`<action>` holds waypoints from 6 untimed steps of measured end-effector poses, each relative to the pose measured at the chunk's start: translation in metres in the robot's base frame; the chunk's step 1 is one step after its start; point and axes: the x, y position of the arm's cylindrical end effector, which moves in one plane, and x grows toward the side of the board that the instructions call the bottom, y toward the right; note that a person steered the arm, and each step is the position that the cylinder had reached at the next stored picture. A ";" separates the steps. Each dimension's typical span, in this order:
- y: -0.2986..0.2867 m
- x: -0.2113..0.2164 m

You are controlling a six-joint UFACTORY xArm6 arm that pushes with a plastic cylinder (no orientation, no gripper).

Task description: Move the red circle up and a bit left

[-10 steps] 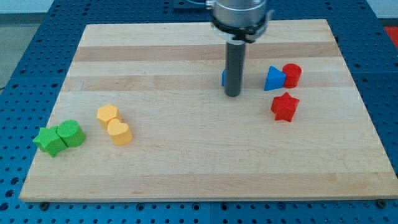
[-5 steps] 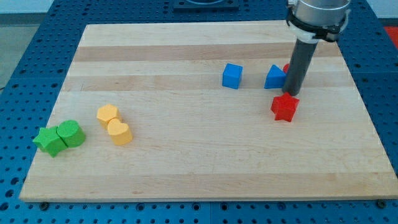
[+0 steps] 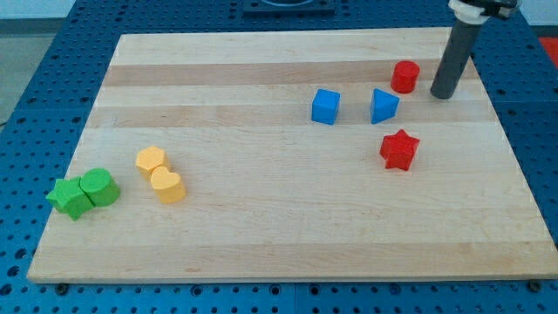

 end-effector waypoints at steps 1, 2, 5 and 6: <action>-0.039 -0.020; -0.074 -0.038; -0.079 -0.034; -0.090 -0.038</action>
